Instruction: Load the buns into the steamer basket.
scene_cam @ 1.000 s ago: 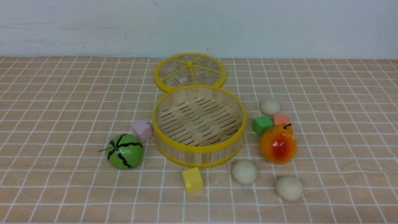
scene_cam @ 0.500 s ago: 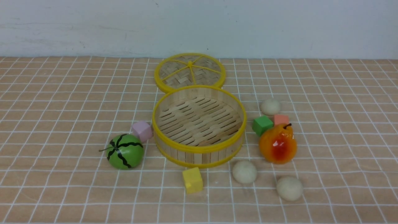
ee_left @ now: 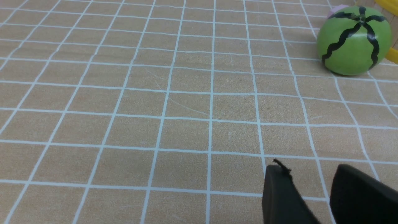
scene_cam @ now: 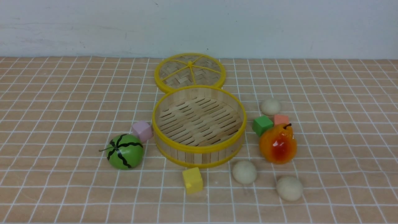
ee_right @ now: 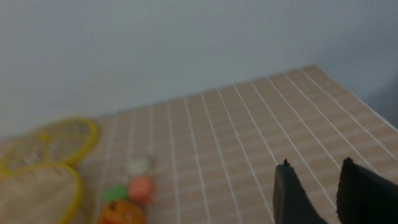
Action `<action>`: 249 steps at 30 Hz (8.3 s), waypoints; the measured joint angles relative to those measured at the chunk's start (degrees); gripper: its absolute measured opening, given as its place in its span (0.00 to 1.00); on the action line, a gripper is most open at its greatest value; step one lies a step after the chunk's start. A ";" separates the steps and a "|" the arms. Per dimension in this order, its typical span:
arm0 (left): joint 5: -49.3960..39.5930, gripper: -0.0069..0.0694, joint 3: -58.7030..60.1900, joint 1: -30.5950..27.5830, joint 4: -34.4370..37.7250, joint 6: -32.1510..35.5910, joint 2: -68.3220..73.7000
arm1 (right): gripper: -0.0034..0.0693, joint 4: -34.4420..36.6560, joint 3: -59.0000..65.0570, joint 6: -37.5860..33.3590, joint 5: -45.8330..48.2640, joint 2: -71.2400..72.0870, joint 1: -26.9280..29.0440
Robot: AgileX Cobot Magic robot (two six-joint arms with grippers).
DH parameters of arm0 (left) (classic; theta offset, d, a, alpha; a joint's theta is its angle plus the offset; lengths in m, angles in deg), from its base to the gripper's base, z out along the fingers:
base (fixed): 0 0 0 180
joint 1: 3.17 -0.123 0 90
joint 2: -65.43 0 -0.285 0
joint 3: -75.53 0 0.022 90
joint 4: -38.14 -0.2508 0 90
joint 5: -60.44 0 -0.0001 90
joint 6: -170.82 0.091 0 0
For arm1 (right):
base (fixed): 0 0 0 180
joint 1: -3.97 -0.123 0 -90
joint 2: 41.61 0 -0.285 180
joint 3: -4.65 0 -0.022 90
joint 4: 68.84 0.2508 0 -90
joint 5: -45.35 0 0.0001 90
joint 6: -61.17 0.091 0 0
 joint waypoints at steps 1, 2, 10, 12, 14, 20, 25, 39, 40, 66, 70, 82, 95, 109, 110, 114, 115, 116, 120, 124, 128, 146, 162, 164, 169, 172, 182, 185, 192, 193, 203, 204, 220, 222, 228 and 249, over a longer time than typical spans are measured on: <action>0.00 0.40 0.00 0.00 0.00 0.00 0.00 | 0.38 -0.91 0.09 0.11 0.67 -1.73 0.00; 0.00 0.40 0.00 0.00 0.00 0.00 0.00 | 0.38 -1.53 0.46 0.24 0.72 -4.25 0.00; 0.00 0.40 0.00 0.00 0.00 0.00 0.00 | 0.38 10.71 1.17 -6.24 1.27 -22.03 0.00; 0.00 0.40 0.00 0.00 0.00 0.00 0.00 | 0.38 15.09 -0.75 -11.96 3.39 -27.36 0.00; 0.00 0.40 0.00 0.00 0.00 0.00 0.00 | 0.38 19.03 -3.95 -17.29 6.26 -31.98 -0.27; 0.00 0.40 0.00 0.00 0.00 0.00 0.00 | 0.38 22.49 -14.27 -23.72 11.56 -45.14 -4.96; 0.00 0.40 0.00 0.00 0.00 0.00 0.00 | 0.38 22.59 -19.93 -23.56 12.64 -53.68 -12.45; 0.00 0.40 0.00 0.00 0.00 0.00 0.00 | 0.38 23.46 -23.49 -16.54 10.48 -65.83 -20.54; 0.00 0.40 0.00 0.00 0.00 0.00 0.00 | 0.38 23.46 -23.49 -16.54 9.66 -66.31 -20.54; 0.00 0.40 0.00 0.00 0.00 -0.04 0.00 | 0.05 39.55 -45.65 -26.10 16.01 -64.53 -20.54; 0.00 0.40 0.00 0.00 0.00 -0.04 0.00 | 0.05 47.13 -49.65 -32.45 9.59 -70.36 -20.66; 0.00 0.40 0.00 0.00 0.00 -0.04 0.00 | 0.24 55.18 -55.54 -42.22 3.16 -90.63 -22.85; 0.00 0.40 0.00 0.00 0.00 -0.04 0.00 | 0.56 44.20 -56.09 -37.16 18.84 -75.95 -23.49; 0.00 0.40 0.00 0.00 0.00 -0.04 0.00 | 0.37 20.53 -39.22 -11.20 14.53 -75.61 -30.60; 0.00 0.40 0.00 0.00 0.00 -0.04 0.00 | 0.37 20.53 -38.90 -10.92 13.94 -75.61 -30.60; 0.00 0.40 0.00 0.00 0.00 -0.04 0.00 | 0.39 20.58 -38.69 -10.53 11.52 -76.04 -30.65; 0.00 0.40 0.00 0.00 0.00 -0.04 0.00 | 0.39 20.58 -38.69 -10.51 10.88 -76.43 -30.65; 0.00 0.40 0.00 0.00 0.00 -0.04 0.00 | 0.40 20.58 -38.69 -10.51 10.42 -76.91 -30.65; 0.00 0.40 0.00 0.00 0.00 -0.04 0.00 | 0.36 20.40 -38.59 -10.46 9.04 -79.61 -30.65; 0.00 0.40 0.00 0.00 0.00 -0.04 0.00 | 0.19 20.35 -38.65 -10.29 8.68 -79.58 -30.65; 0.00 0.40 0.00 0.00 0.00 -0.04 0.00 | 0.05 20.69 -41.44 -10.73 14.58 -77.74 -30.65; 0.00 0.40 0.00 0.00 0.00 -0.04 0.00 | 0.05 42.17 -72.04 -26.40 14.96 -90.71 -30.83; 0.00 0.40 0.00 0.00 0.00 -0.04 0.00 | 0.36 42.81 -76.63 -27.44 10.61 -100.98 -30.83; 0.00 0.40 0.00 0.00 0.00 -0.04 0.00 | 0.51 41.53 -76.63 -27.44 11.96 -99.67 -30.83; 0.00 0.40 0.00 0.00 0.00 -0.04 0.00 | 0.67 37.84 -76.63 -27.37 15.51 -96.23 -30.76; 0.00 0.40 0.00 0.00 0.00 -0.04 0.00 | 0.73 31.85 -77.02 -25.43 19.00 -92.56 -29.58; 0.00 0.40 0.00 0.00 -0.06 -0.04 0.00 | 0.68 18.00 -77.27 -17.58 23.11 -91.68 -17.76; 0.00 0.40 0.00 0.00 -0.06 -0.04 0.00 | 0.63 18.80 -77.27 -17.33 22.87 -93.62 -15.42; 0.00 0.40 0.00 0.00 0.00 -0.04 0.00 | 0.52 20.76 -77.27 -16.97 16.43 -98.54 -11.36; 0.00 0.40 0.00 0.00 0.00 -0.04 0.00 | 0.50 21.17 -77.27 -16.97 14.59 -98.93 -10.94; 0.00 0.40 0.00 0.00 0.00 -0.04 0.00 | 0.47 23.85 -77.27 -16.94 8.05 -102.97 -10.35; 0.00 0.40 0.00 0.00 0.00 -0.04 0.00 | 0.46 24.17 -77.27 -16.94 7.34 -103.58 -10.35; 0.00 0.40 0.00 0.00 0.00 -0.04 0.00 | 0.05 32.98 -89.00 -19.51 17.62 -100.42 -11.43; 0.00 0.40 0.00 0.00 0.00 -0.04 0.00 | 0.05 36.87 -90.27 -21.76 17.70 -99.31 -12.76; 0.00 0.40 0.00 0.00 0.00 -0.04 0.00 | 0.06 43.85 -90.92 -28.74 18.18 -101.75 -19.11; 0.00 0.40 0.00 0.00 -0.04 -0.04 0.00 | 0.60 39.56 -86.47 -26.40 23.46 -94.83 -17.56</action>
